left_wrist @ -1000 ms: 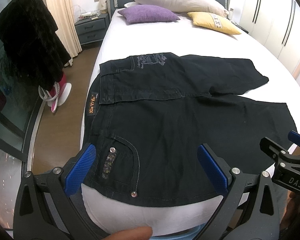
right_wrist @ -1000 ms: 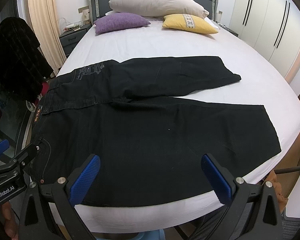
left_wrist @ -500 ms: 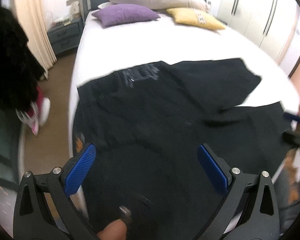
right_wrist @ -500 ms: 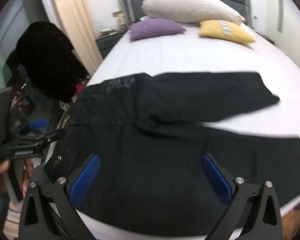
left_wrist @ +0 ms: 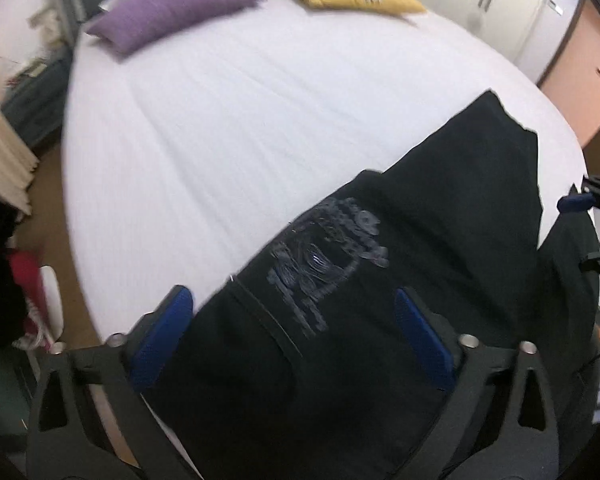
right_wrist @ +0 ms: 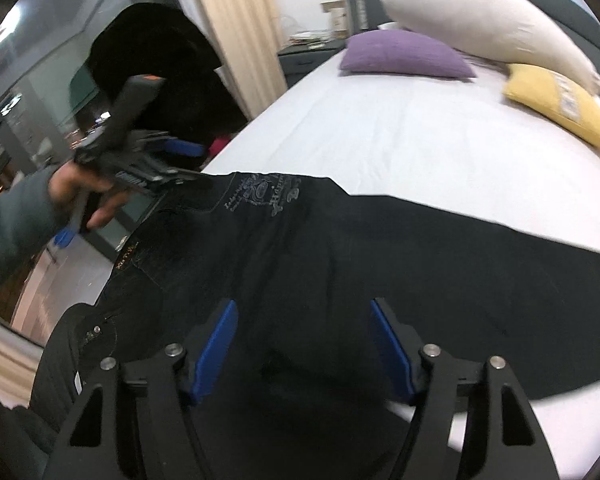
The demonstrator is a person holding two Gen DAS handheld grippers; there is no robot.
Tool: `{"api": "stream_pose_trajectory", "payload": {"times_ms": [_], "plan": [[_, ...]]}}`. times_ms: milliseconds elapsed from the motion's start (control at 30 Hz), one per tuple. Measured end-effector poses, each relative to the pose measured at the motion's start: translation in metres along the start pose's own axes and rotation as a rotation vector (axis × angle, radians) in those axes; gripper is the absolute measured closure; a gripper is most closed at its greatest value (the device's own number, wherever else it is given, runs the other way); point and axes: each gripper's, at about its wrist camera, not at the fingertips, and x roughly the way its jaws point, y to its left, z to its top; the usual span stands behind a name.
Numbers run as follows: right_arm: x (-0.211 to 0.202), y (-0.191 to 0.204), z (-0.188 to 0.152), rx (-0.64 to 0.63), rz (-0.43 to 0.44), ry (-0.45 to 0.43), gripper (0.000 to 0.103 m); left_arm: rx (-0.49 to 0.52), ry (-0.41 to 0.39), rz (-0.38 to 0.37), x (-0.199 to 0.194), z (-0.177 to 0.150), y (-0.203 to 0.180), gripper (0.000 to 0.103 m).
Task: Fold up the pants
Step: 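Grasp the jeans waistband with the left gripper while the right gripper grasps the waistband too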
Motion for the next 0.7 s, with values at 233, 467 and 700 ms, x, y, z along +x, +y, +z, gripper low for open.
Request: {"api": "stream_pose_trajectory", "payload": {"times_ms": [233,467,700], "plan": [[0.03,-0.024,0.017,-0.043,0.061,0.038,0.037,0.043,0.147,-0.08,0.051,0.014,0.032,0.029],[0.048,-0.034,0.041,-0.085,0.096,0.07,0.038,-0.015,0.183,-0.127,0.057,0.02,0.058,0.077],[0.066,-0.034,0.076,-0.144,0.092,0.095,0.039,-0.024,0.088,-0.114,0.024,0.002,0.053,0.093]]}}
